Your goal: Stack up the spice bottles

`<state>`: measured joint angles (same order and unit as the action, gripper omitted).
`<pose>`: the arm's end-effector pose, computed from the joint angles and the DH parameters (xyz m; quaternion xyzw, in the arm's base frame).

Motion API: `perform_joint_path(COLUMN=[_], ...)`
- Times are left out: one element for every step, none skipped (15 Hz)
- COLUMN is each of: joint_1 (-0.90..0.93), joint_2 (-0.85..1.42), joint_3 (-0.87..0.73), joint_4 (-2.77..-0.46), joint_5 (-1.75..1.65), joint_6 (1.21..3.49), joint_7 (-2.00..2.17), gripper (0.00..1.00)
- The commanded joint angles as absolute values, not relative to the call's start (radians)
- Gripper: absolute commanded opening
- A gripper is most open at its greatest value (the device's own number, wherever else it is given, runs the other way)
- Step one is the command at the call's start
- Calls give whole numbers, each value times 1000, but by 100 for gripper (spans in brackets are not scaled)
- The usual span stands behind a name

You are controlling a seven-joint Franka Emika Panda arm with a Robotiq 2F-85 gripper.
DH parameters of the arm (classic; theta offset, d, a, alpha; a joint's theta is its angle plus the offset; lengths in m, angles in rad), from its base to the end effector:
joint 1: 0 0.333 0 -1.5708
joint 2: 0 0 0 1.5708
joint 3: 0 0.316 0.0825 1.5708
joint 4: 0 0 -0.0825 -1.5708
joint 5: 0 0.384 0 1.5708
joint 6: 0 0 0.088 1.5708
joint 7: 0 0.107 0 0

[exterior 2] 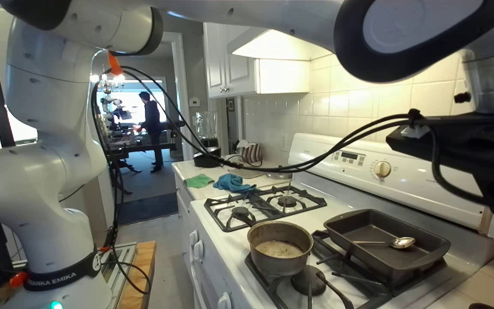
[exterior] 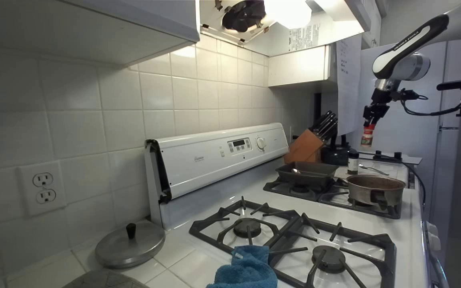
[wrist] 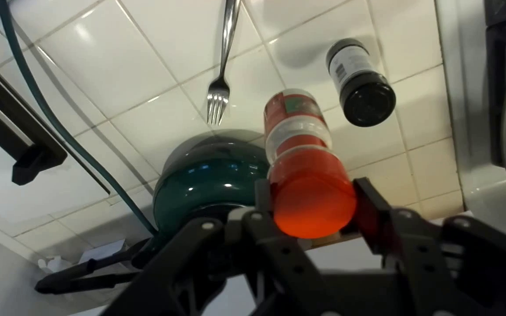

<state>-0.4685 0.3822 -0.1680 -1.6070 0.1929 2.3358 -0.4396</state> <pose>0.5718 -0.3995 0.4473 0.9734 -0.1386 0.1764 0.0465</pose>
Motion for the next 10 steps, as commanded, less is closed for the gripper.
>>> perform_joint_path(joint_1=[-464,-462,-458,-456,-453,-449,-444,-442,-440,-441], joint_2=[399,399,401,403,405,407,406,408,412,417], joint_3=[-159,-156,-153,-149,-147,-143,-142,-140,-138,-133], joint_4=[-1544,-1537,-1531,-1527,-1524,-1524,-1531,-1536,-1540,-1542], joint_5=[194,195,195,197,197,198,192,192,192,199], joint_6=[2287,2281,2273,2268,2263,2261,2271,2271,2275,2273], joint_7=[-466,-470,-472,-476,-479,-483,-485,-490,-494,-500], gripper=[23,23,23,23,23,23,23,23,23,23])
